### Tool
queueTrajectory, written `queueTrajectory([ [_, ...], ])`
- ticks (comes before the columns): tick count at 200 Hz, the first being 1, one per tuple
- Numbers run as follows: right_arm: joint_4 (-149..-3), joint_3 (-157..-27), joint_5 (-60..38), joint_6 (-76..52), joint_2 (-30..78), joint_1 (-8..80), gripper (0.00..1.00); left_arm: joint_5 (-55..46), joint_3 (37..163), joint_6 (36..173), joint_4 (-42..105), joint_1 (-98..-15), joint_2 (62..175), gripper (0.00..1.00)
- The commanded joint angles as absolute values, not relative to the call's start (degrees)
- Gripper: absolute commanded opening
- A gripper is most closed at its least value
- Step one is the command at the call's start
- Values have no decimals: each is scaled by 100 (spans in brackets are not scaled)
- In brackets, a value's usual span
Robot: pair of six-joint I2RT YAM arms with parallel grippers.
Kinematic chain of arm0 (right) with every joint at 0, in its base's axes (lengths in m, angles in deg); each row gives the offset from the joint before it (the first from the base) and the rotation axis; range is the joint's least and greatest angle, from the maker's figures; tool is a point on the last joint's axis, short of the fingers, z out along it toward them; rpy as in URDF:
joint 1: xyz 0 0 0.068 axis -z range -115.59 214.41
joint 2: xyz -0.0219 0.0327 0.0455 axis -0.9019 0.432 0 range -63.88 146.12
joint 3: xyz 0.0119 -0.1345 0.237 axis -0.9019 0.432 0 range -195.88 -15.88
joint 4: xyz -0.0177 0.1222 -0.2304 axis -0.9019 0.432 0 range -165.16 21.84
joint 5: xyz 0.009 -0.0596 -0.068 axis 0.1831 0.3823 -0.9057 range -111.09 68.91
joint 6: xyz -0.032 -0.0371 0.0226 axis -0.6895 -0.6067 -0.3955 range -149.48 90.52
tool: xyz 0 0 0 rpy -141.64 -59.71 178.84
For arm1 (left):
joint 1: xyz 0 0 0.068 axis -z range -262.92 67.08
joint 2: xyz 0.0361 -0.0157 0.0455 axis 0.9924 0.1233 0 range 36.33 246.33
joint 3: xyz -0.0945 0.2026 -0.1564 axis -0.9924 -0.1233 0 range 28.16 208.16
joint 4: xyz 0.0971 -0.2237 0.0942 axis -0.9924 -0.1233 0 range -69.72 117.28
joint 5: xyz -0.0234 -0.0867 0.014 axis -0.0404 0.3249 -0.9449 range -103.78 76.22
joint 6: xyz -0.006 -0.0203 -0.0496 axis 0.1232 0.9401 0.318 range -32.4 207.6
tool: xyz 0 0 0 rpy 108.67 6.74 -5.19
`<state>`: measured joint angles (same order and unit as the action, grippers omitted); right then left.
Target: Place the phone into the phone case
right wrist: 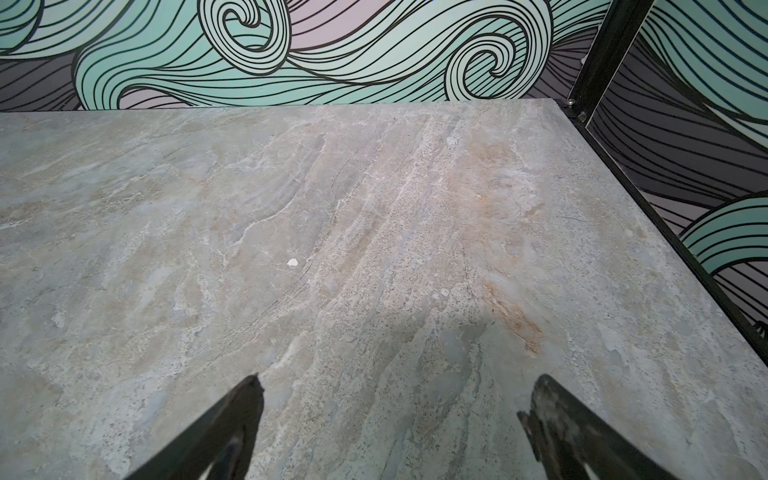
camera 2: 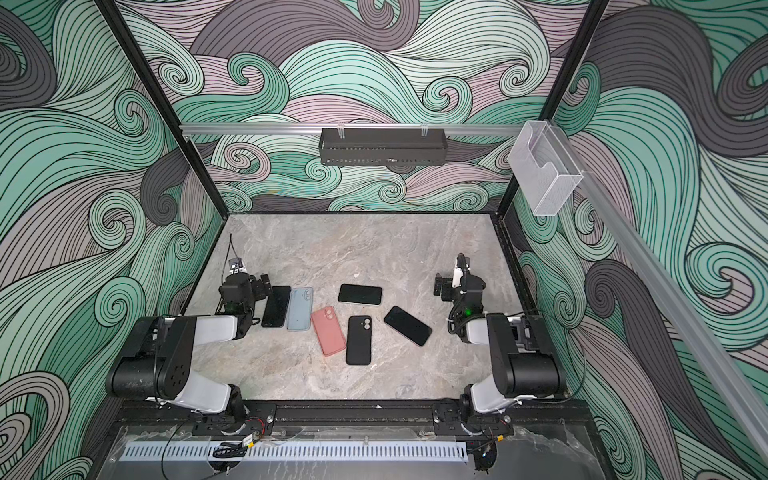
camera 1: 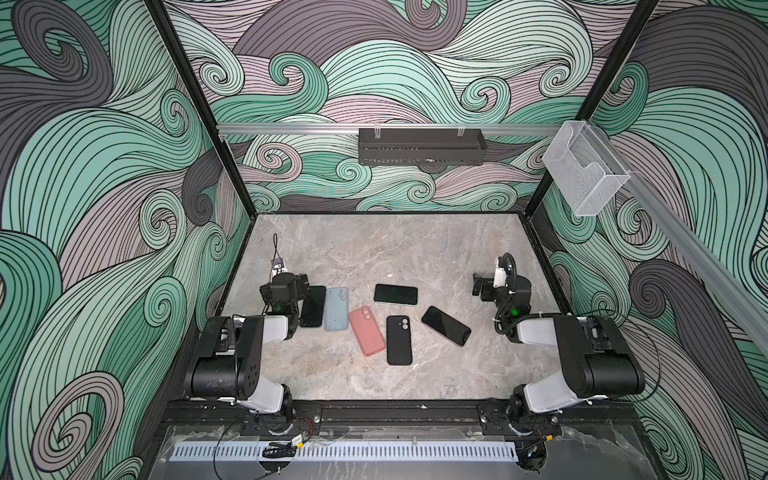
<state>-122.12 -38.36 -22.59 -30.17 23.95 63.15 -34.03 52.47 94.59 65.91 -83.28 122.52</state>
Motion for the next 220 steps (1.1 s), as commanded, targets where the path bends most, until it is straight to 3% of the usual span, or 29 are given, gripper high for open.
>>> queueTrajectory([
  [1, -12322, -3930, -2329, -3106, 2436, 6350, 99, -3350, 5420, 9402, 6672, -8384, 12348, 99],
  [163, -12418, -3891, -2331, -3104, 2392, 6352, 99, -3346, 5413, 9369, 6579, -8384, 12176, 99],
  [193, -11094, -4304, -2356, -3087, 1701, 6353, 99, -3229, 5172, 9292, 6894, -8380, 12054, 99],
  [220, -10841, -4254, -2363, -3098, 1189, 6353, 99, -3236, 5313, 9120, 6447, -8371, 11667, 99],
])
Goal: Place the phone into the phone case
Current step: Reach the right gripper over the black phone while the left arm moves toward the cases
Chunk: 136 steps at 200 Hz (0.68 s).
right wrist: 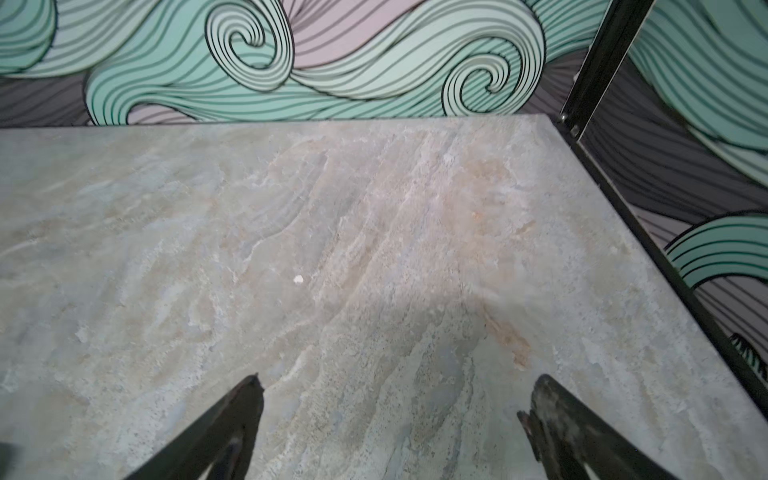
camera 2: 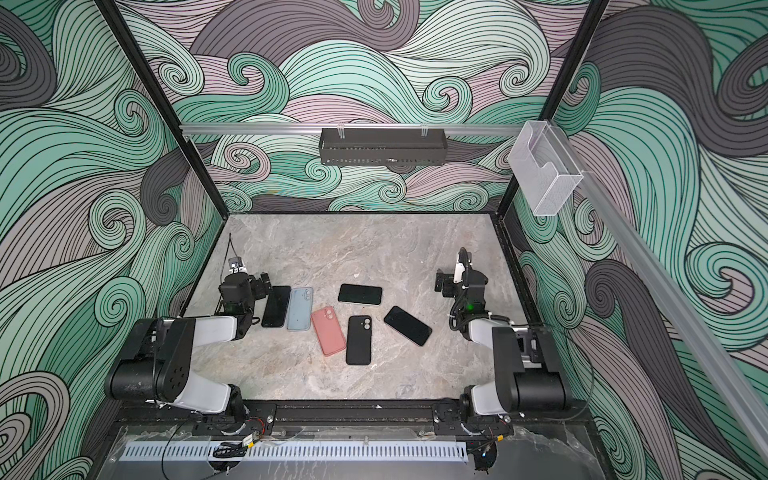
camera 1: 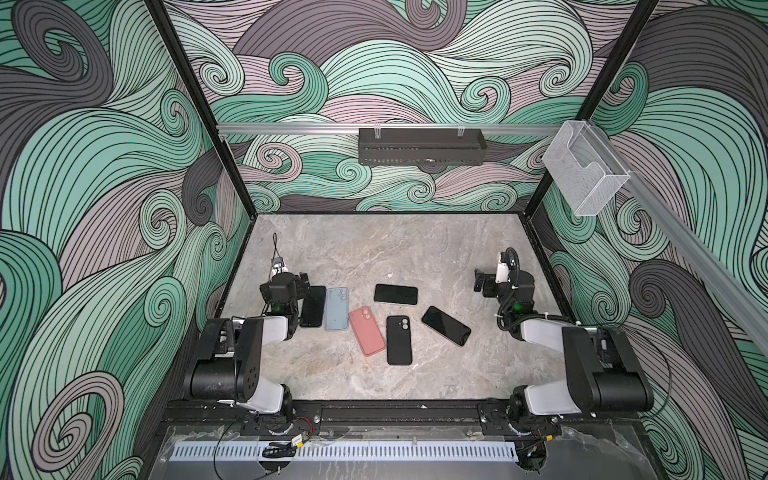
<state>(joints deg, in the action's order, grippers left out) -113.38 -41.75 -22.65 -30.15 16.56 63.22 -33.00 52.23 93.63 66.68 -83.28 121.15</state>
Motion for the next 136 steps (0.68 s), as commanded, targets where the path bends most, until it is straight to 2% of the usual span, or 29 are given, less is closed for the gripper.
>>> queueTrajectory([
  [1, -10841, -4254, -2363, -3098, 1189, 6353, 99, -3247, 5330, 9129, 6381, -8375, 11623, 99],
  [11, -10645, -4270, -2388, -3083, 994, 6353, 99, -3400, 5626, 9379, 5498, -8375, 11277, 98],
  [35, -10056, -4367, -2434, -2952, 548, 6353, 99, -3455, 5787, 9361, 4921, -8363, 10753, 99],
  [75, -8087, -5078, -1957, -2851, -21, 6334, 98, -3071, 6441, 10028, 3207, -8294, 10354, 99],
  [104, -7422, -5279, -1509, -2746, -441, 6115, 98, -3210, 6853, 10212, 2076, -7795, 10009, 99],
  [136, -6737, -5567, -1450, -2781, -573, 5758, 98, -3422, 7168, 10373, 1176, -7227, 9708, 99],
])
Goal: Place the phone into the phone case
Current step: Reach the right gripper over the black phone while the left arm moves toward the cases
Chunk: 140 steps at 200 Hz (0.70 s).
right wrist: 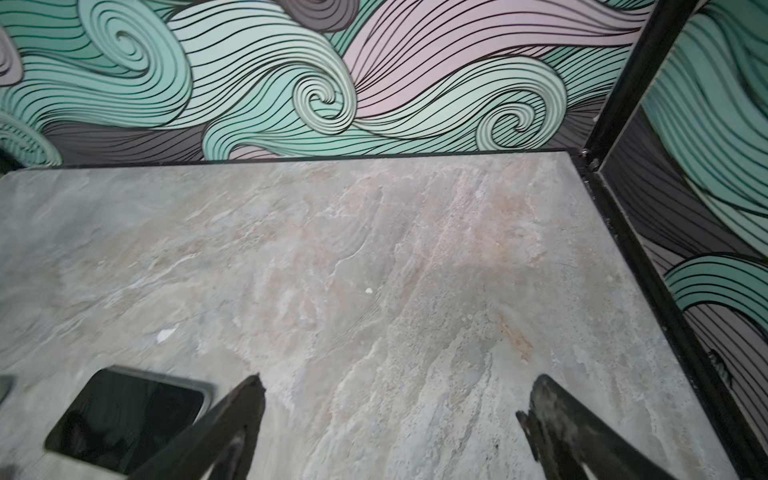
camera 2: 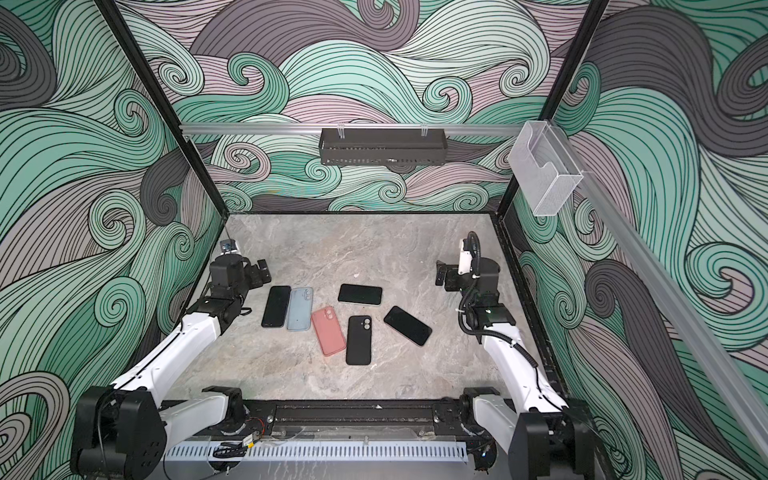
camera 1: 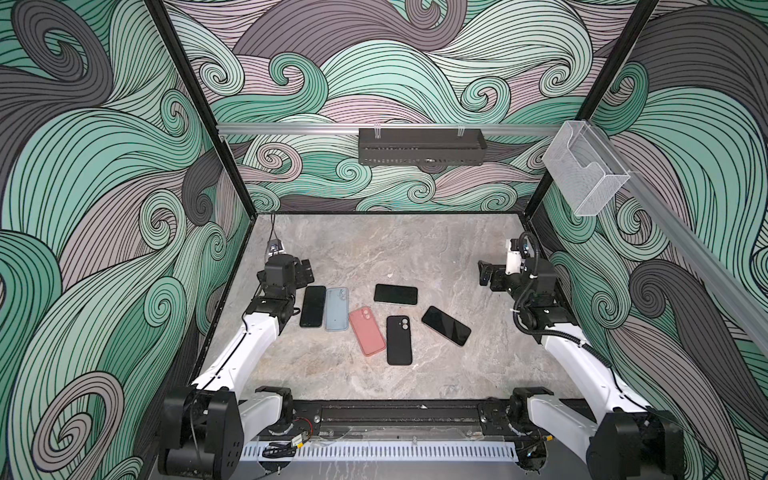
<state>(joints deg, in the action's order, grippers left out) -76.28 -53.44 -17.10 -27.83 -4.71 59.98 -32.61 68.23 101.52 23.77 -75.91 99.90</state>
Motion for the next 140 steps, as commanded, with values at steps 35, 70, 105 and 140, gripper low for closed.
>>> queueTrajectory([
  [35, -6197, -5952, -1416, -2981, -456, 5334, 98, -3414, 7410, 10504, 496, -7001, 9426, 99],
  [70, -5787, -6478, -1484, -3541, 9, 4753, 98, -3382, 7513, 10602, 75, -6994, 9159, 98],
  [105, -5535, -6936, -1163, -4256, 807, 4218, 99, -3326, 7253, 10633, 202, -6985, 8804, 99],
  [140, -5089, -7485, -955, -4848, 1758, 3719, 99, -3305, 7222, 10719, 6, -6996, 8575, 99],
])
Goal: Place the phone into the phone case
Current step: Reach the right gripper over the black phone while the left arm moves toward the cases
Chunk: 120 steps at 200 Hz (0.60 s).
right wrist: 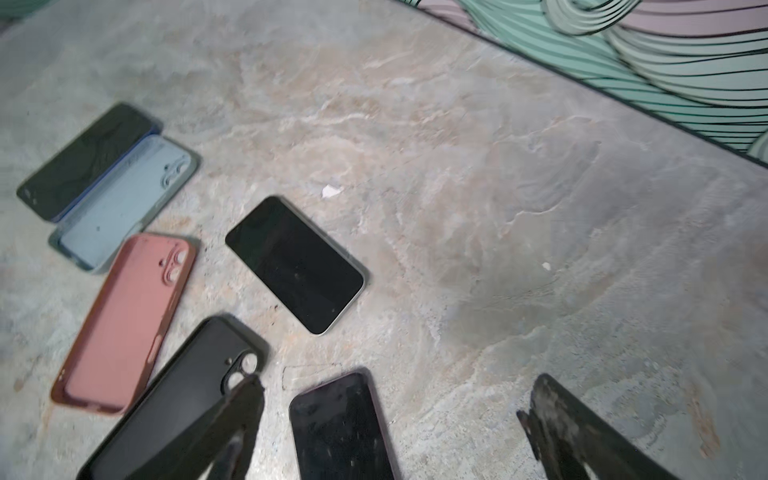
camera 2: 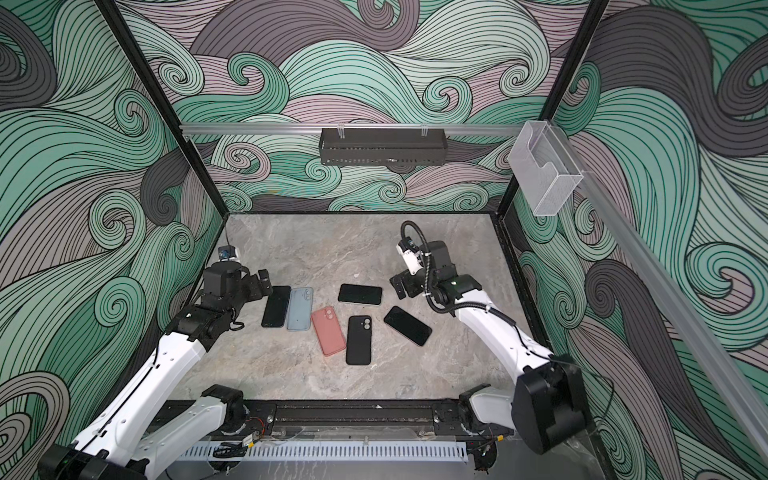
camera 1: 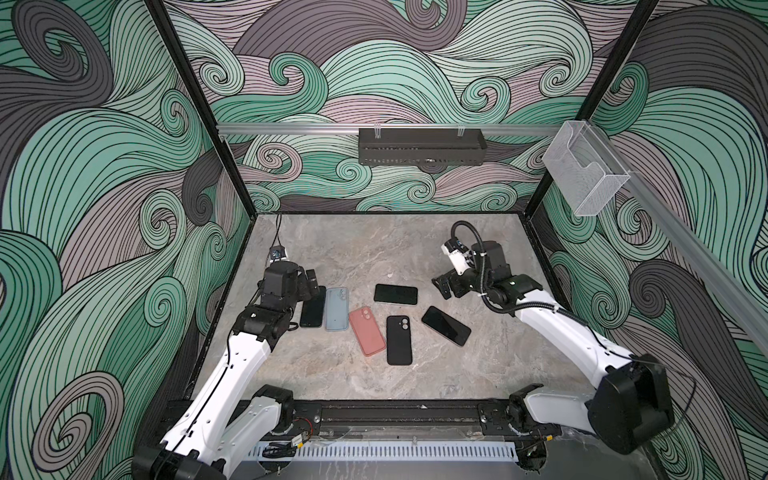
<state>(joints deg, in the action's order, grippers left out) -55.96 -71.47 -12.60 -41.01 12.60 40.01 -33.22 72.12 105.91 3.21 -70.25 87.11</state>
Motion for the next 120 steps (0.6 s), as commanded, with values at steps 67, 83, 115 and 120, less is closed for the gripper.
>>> queueTrajectory([
  [67, -4906, -8523, -755, -5425, 3211, 3191, 99, -3083, 7242, 10840, -250, -6990, 8416, 99],
  [83, -4820, -8769, -722, -5547, 3515, 3061, 99, -3036, 7311, 10818, -379, -6985, 8322, 99],
  [115, -4656, -9231, -728, -5689, 4097, 2888, 99, -3092, 7352, 10747, -507, -6982, 8212, 99],
  [120, -4629, -9295, -725, -5706, 4172, 2874, 99, -3076, 7366, 10749, -511, -6981, 8210, 99],
])
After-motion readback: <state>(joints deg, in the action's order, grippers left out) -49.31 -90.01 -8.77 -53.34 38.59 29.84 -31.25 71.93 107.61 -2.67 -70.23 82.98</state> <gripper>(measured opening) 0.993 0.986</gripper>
